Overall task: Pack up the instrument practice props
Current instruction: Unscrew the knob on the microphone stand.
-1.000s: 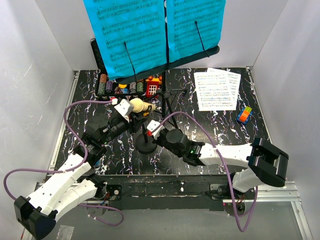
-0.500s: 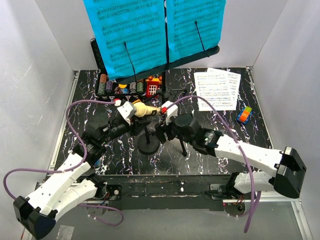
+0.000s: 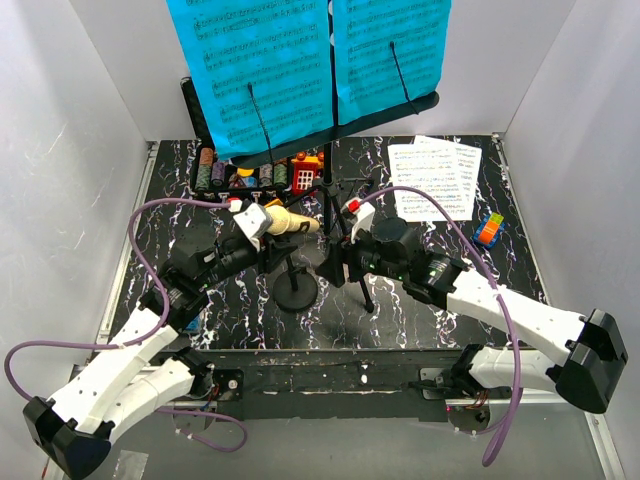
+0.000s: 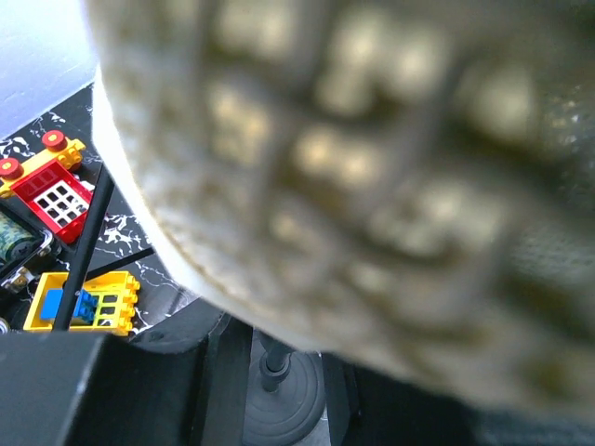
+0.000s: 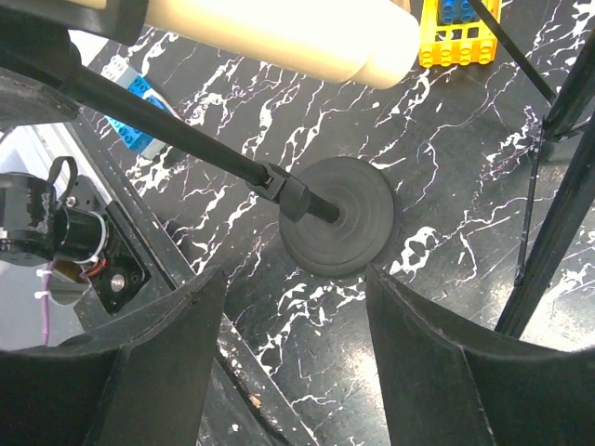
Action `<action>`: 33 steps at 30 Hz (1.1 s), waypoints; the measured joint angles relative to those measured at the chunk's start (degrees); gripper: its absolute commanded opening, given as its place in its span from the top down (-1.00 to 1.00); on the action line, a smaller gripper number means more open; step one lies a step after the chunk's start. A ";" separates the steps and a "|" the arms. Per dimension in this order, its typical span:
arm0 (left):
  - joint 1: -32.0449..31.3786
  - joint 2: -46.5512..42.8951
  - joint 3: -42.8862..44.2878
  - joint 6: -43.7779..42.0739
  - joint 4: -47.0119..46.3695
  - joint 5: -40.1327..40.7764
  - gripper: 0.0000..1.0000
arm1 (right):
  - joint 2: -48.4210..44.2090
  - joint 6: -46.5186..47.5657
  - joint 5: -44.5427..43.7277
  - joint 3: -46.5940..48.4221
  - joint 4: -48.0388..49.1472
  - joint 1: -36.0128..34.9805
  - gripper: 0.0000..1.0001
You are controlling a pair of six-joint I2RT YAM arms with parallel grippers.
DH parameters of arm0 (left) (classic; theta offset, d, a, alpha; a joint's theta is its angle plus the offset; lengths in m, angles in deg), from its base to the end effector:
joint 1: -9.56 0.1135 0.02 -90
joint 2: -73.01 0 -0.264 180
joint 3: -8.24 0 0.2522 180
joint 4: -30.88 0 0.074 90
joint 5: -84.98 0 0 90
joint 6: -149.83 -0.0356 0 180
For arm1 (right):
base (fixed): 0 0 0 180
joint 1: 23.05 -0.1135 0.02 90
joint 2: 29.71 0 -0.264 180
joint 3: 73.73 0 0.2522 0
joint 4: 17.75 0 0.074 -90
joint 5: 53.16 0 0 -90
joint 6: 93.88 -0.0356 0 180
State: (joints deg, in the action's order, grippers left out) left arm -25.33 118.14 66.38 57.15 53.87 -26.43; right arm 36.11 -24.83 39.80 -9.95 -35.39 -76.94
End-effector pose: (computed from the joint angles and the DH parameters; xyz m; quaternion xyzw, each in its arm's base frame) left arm 0.1443 -0.1165 0.3388 0.3554 0.6741 -0.3119 0.5675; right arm 0.1559 0.2168 0.3085 -0.2460 0.7795 0.3666 0.4444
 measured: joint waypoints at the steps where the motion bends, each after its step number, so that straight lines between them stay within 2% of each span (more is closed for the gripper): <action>1: 0.00 0.00 0.02 0.11 0.07 0.26 1.00 | 0.00 -0.42 0.35 0.00 0.00 0.17 -0.38; 8: 0.00 -0.70 -0.20 0.79 0.02 1.57 1.00 | 0.04 -2.43 3.91 -0.04 -0.26 0.63 -0.48; 16: 0.28 -1.42 -0.90 2.71 -0.22 -0.81 1.00 | 4.79 -7.80 13.88 -0.50 2.23 3.04 -0.52; 27: 0.35 -2.73 -2.67 4.17 -1.75 -2.21 1.00 | 12.52 -10.99 22.14 -2.14 11.32 5.11 -0.35; 33: 0.37 -2.99 -2.82 4.20 -1.77 -2.21 1.00 | 15.06 -10.54 23.43 -2.14 16.02 5.11 -0.26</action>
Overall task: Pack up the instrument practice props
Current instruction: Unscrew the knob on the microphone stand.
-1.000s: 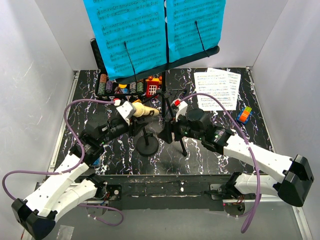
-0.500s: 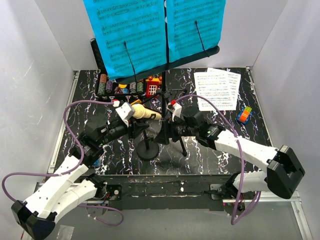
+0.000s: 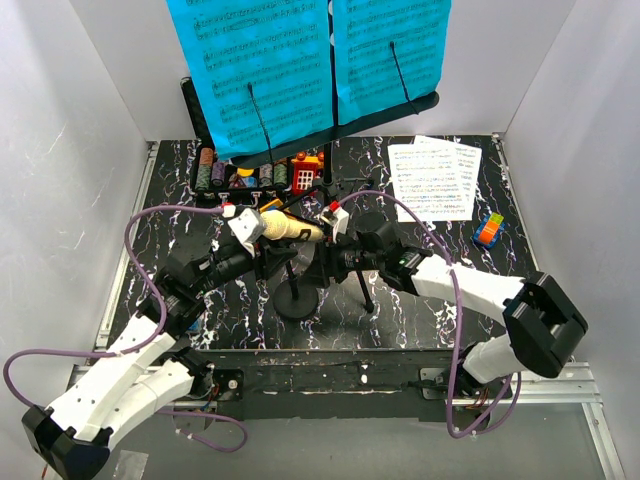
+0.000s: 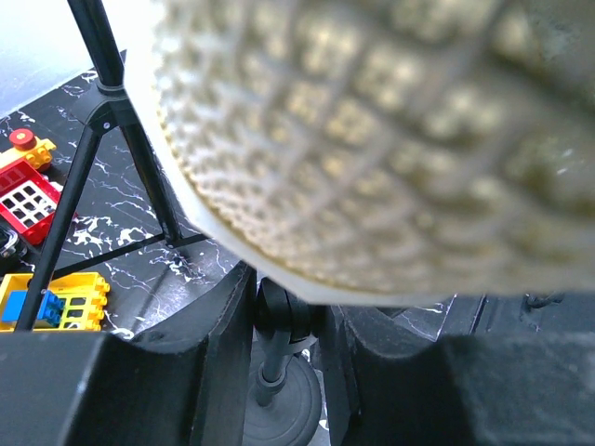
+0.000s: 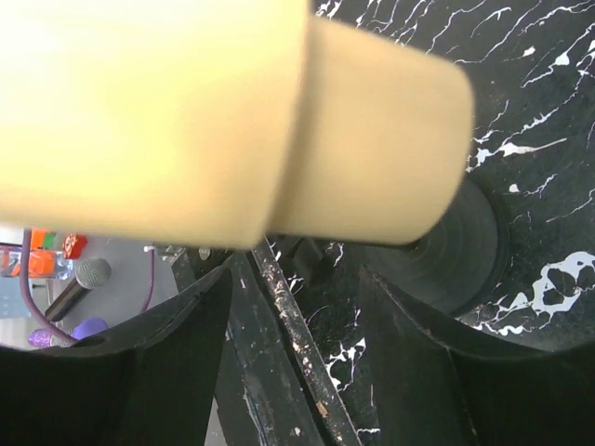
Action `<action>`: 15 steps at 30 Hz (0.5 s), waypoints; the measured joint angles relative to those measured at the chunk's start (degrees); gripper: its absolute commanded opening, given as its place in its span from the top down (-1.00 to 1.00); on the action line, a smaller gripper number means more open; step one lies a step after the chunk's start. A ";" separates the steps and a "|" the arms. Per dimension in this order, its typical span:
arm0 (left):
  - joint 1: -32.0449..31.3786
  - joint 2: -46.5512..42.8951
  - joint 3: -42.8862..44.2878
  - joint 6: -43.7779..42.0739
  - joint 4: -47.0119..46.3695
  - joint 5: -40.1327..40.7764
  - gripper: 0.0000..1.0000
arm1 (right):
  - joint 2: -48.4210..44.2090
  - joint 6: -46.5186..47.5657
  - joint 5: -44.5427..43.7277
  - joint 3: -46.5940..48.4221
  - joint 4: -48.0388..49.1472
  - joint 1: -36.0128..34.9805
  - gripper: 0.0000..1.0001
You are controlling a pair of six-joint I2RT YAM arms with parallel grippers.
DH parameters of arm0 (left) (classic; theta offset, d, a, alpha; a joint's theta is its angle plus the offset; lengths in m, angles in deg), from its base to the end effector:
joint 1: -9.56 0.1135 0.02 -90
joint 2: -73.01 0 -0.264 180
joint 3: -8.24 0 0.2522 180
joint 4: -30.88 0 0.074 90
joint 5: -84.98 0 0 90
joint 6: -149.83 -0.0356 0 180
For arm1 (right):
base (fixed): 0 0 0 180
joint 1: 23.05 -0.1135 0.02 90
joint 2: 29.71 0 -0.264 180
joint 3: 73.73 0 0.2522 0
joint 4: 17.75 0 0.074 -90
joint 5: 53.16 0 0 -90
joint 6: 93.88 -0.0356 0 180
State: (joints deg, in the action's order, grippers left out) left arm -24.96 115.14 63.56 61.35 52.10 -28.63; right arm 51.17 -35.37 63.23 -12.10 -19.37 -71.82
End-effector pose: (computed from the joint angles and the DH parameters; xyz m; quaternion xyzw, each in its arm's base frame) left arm 0.1364 -0.1111 0.3332 0.3385 0.6704 -0.3455 0.5627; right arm 0.1958 0.2475 0.2533 -0.2485 0.7732 0.4997 0.3012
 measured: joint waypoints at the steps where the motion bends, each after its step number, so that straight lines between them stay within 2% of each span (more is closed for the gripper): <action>1: 0.00 -0.13 -0.11 0.00 -0.02 0.00 1.00 | 0.44 0.22 -0.02 0.00 0.48 0.00 -0.24; 8: 0.07 -0.83 -0.57 -0.09 -0.04 -0.02 1.00 | 3.82 1.03 -0.39 0.00 2.95 0.00 -0.14; 10: 0.07 -0.83 -0.59 -0.22 -0.04 -0.04 1.00 | 4.26 1.25 -0.50 0.00 3.43 0.00 -0.05; 12: 0.09 -0.83 -0.59 -0.26 -0.04 -0.02 1.00 | 4.31 1.44 -0.44 0.00 4.35 0.00 0.16; 13: 0.09 -0.83 -0.59 -0.28 -0.04 -0.04 1.00 | 4.31 1.55 -0.31 0.00 5.01 0.00 0.40; 15: 0.15 -0.76 -0.59 -0.39 -0.04 -0.02 1.00 | 4.31 1.81 0.57 -0.09 6.58 -0.11 0.66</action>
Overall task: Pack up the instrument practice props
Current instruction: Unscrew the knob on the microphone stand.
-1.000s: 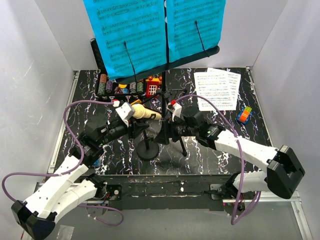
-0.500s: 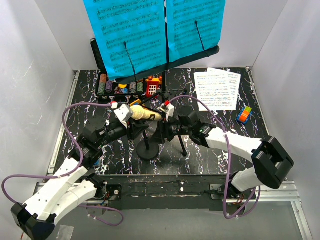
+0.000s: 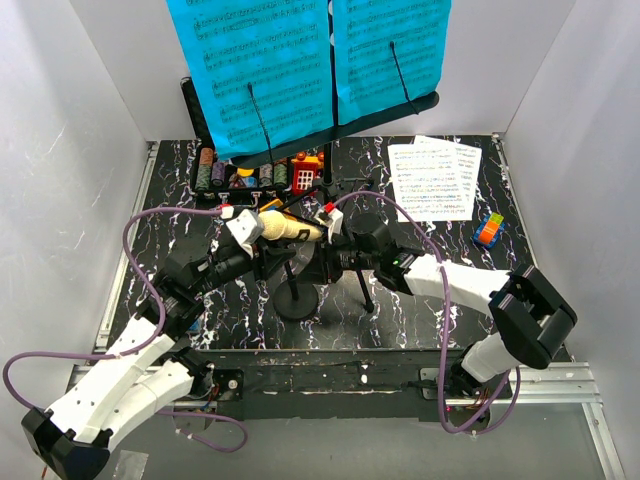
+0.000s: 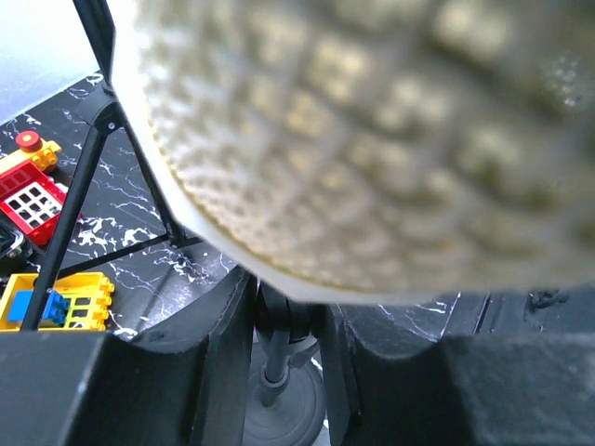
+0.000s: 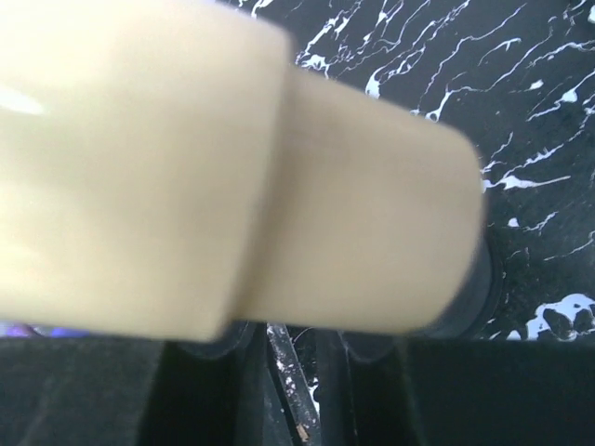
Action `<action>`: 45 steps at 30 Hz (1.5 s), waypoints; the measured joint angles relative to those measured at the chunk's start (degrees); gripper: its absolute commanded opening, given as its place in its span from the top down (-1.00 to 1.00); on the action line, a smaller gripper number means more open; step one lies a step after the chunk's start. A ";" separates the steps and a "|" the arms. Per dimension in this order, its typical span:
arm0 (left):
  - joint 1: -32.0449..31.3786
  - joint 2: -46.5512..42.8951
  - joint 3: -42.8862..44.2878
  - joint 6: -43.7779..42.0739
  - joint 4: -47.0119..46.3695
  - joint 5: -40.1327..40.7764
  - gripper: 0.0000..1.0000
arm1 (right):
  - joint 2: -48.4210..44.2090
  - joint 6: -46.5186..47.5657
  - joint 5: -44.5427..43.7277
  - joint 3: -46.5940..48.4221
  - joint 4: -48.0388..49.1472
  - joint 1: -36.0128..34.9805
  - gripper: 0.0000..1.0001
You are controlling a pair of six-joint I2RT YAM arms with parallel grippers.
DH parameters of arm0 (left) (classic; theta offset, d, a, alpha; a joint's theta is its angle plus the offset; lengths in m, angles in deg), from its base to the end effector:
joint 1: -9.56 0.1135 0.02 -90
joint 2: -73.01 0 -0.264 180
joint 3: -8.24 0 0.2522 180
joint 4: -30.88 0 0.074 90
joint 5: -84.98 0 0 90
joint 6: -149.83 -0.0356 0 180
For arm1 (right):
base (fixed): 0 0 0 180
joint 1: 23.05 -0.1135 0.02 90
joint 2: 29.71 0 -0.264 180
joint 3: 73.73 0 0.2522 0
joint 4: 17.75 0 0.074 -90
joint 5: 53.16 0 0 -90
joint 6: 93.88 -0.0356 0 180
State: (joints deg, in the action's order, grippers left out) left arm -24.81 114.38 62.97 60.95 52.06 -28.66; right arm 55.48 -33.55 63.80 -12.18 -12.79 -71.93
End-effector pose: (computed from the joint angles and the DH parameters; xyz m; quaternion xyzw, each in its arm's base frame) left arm 0.1346 -0.1094 0.3318 0.3401 0.6683 -0.3431 0.5656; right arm 0.2042 0.2585 0.2416 -0.2658 0.7564 0.5055 0.3190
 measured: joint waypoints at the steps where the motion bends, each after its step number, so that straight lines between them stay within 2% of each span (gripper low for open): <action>1: 0.09 0.07 0.00 -0.02 -0.04 -0.02 1.00 | 0.00 0.61 0.28 -0.24 0.44 0.00 0.76; 3: 0.20 0.04 -0.02 -0.02 0.17 -0.02 1.00 | 0.00 0.90 1.66 -1.25 1.92 0.11 0.97; 8: 0.50 0.04 -0.02 0.02 0.39 0.26 1.00 | -0.39 2.71 3.39 -2.27 3.17 0.11 0.97; 12: 0.48 0.33 -0.02 0.02 0.26 0.20 1.00 | -2.23 6.10 0.33 -3.21 2.51 -0.96 0.97; 20: 0.39 1.66 -0.57 0.28 -2.14 -0.83 1.00 | -7.30 17.38 -12.90 -8.66 7.13 -6.40 0.97; 26: 0.48 1.90 -1.03 0.09 -3.28 -0.22 1.00 | -7.76 30.95 -30.08 -9.77 9.84 -14.91 0.97; 36: 0.92 3.21 -1.18 -1.09 -5.01 2.32 1.00 | 0.28 57.55 -53.83 -9.77 21.64 -25.09 0.97; 41: 1.01 4.31 -1.18 -1.33 -6.16 3.06 1.00 | 5.97 72.30 -61.81 -9.77 30.10 -28.28 0.97; 45: 1.01 4.55 -1.18 -1.36 -6.54 2.95 1.00 | 7.32 76.91 -64.48 -9.66 31.76 -29.42 0.97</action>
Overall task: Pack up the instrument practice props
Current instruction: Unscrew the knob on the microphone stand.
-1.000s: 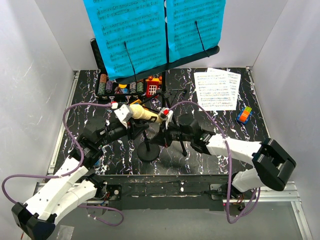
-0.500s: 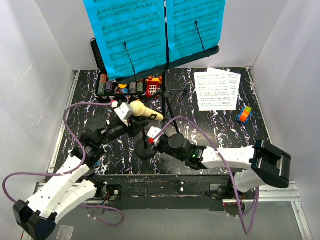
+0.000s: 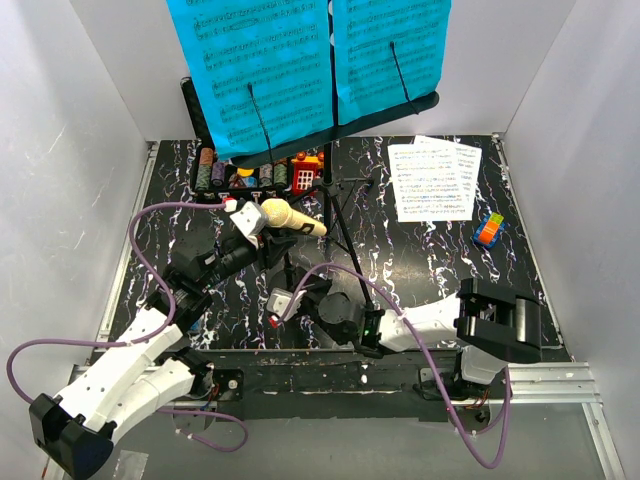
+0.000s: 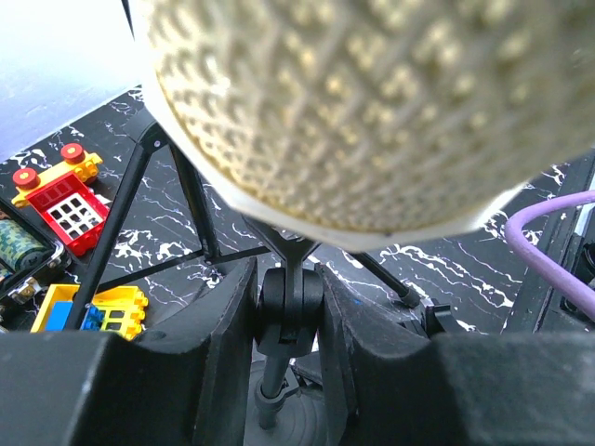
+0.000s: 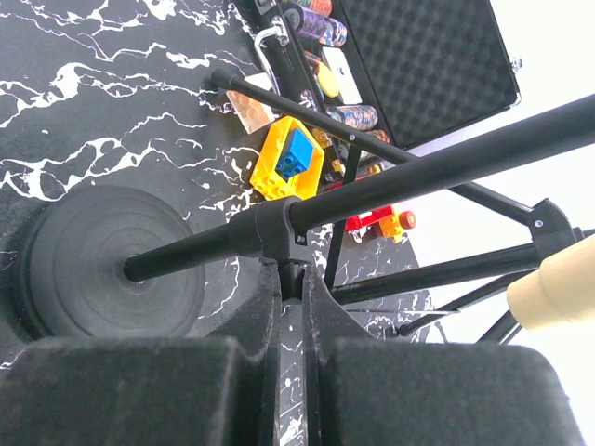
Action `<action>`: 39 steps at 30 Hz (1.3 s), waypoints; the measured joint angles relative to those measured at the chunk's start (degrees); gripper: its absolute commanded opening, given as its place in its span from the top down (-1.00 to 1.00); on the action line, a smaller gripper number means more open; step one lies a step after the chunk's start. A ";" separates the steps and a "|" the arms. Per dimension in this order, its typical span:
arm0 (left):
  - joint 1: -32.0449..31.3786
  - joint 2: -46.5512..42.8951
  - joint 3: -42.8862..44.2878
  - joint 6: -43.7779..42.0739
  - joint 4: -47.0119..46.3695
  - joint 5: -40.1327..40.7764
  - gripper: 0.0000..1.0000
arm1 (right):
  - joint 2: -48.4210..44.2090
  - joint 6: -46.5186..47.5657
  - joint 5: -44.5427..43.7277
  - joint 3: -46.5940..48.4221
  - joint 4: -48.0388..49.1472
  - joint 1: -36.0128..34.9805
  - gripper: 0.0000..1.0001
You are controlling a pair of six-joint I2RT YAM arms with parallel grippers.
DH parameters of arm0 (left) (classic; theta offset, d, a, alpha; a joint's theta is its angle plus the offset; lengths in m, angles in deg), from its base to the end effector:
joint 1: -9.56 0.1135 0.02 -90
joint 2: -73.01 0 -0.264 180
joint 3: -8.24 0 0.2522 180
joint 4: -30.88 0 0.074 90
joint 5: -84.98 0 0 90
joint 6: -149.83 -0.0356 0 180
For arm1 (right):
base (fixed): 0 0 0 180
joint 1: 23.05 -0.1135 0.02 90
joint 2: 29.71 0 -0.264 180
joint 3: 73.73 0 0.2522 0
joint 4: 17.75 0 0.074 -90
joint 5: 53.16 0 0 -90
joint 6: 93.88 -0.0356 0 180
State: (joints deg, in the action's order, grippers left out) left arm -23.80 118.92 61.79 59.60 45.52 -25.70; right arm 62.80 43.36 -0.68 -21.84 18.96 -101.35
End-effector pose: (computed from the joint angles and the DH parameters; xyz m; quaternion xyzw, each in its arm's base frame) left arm 0.1541 -0.1165 0.3236 0.3268 0.6710 -0.3147 0.5865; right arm 0.0871 0.3138 0.2061 -0.5149 0.5118 -0.0534 0.6856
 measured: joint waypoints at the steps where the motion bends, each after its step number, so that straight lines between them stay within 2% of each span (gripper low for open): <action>1: 0.00 0.00 0.00 0.02 0.00 0.00 1.00 | -0.09 -0.07 -0.13 0.15 -0.44 -0.07 0.97; 3: 0.00 -0.02 -0.02 0.04 -0.04 -0.07 1.00 | -0.87 -1.46 -0.35 1.22 -3.91 -0.09 0.35; 4: -0.02 -0.07 -0.02 0.04 -0.02 -0.13 1.00 | -1.40 -2.84 -0.44 1.99 -6.25 -0.07 -0.19; 6: -0.02 -0.17 -0.07 0.09 -0.07 -0.28 1.00 | -2.36 -6.51 -0.94 3.85 -11.69 -0.02 -0.60; 7: -0.02 -0.26 -0.07 0.09 0.00 -0.37 1.00 | -3.21 -8.55 -1.44 5.11 -15.43 0.35 -0.67; 11: -0.02 -0.39 -0.07 0.11 0.11 -0.42 1.00 | -7.93 -18.45 -1.38 9.66 -28.79 2.43 -0.74; 14: -0.07 -0.50 -0.09 0.17 0.20 -0.42 1.00 | -11.67 -26.69 0.66 11.23 -36.96 2.56 -0.68; 17: -0.09 -0.68 -0.15 0.20 0.24 -0.42 1.00 | -16.52 -37.05 7.17 11.69 -43.95 3.91 -0.59; 19: -0.09 -0.76 -0.31 0.22 0.11 -0.37 1.00 | -20.28 -45.86 14.64 11.69 -47.52 7.26 -0.57; 24: -0.11 -1.01 -0.48 0.24 0.00 -0.37 1.00 | -25.22 -65.61 33.66 8.72 -45.24 19.98 -0.48; 30: -0.13 -2.45 -1.09 0.26 0.20 -0.39 1.00 | -19.15 -83.25 51.84 7.02 -39.65 30.84 -0.45; 39: -0.13 -3.34 -1.66 0.72 0.04 -0.28 1.00 | -7.76 -104.43 67.28 5.77 -25.59 32.59 -0.44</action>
State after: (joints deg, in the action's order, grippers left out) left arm -23.93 115.58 60.13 60.32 45.57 -25.99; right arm 55.04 -61.07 66.60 -16.07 -6.63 -68.76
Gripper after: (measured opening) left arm 0.274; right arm 0.730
